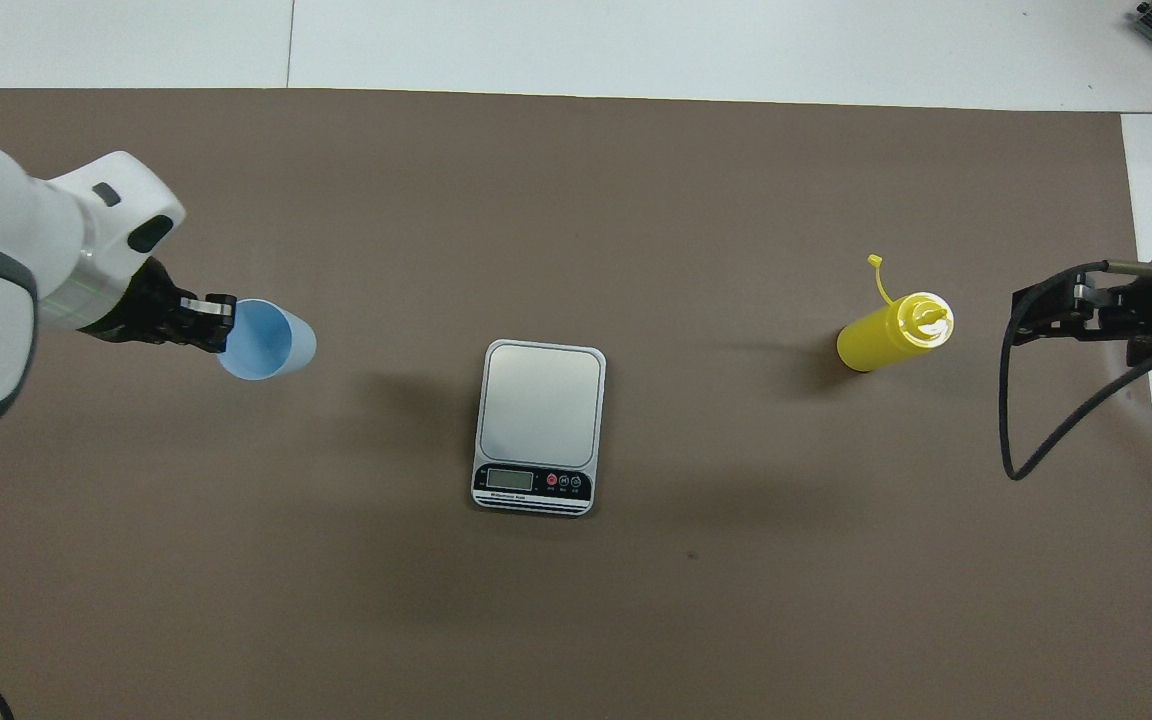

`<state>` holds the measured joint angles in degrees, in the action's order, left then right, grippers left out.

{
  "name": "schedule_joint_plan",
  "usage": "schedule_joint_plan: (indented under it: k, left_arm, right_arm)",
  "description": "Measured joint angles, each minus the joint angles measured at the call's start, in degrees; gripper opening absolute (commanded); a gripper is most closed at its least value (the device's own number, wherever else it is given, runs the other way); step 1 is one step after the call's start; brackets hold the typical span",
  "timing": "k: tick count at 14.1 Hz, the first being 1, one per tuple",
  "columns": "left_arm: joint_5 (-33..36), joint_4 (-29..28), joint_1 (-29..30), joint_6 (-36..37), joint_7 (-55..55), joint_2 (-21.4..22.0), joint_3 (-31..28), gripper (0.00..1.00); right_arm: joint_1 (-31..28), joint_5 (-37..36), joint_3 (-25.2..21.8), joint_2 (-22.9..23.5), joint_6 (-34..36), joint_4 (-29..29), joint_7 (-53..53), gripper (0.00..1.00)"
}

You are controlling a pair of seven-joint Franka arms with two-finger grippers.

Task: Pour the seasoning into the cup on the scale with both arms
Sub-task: 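Carry the blue cup with the left gripper onto the scale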

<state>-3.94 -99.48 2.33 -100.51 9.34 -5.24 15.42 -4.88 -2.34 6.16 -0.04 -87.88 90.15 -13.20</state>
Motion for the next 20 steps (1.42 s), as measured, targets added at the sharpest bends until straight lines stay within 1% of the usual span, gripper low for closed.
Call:
schedule_joint_plan:
  k: [4,9,14,20]
  left_arm:
    - [-1.9,0.2,-9.9,-5.0,10.6,-1.5,0.4,0.00]
    - [-3.1,0.1,-18.0,-12.9,20.4,-5.0,0.6,0.00]
    - [-3.0,0.0,-20.0,-13.0,21.3,-8.1,0.5,0.00]
    - [-1.9,-1.7,-21.6,-12.3,21.3,-8.4,0.5,0.00]
  right_arm:
    - [0.0,0.0,0.0,0.0,0.0,0.0,0.0,1.00]
    - [-0.7,0.0,0.0,0.0,0.0,0.0,0.0,1.00]
    - [-0.8,0.0,0.0,0.0,0.0,0.1,0.0,1.00]
    - [-0.7,0.0,0.0,0.0,0.0,0.1,0.0,1.00]
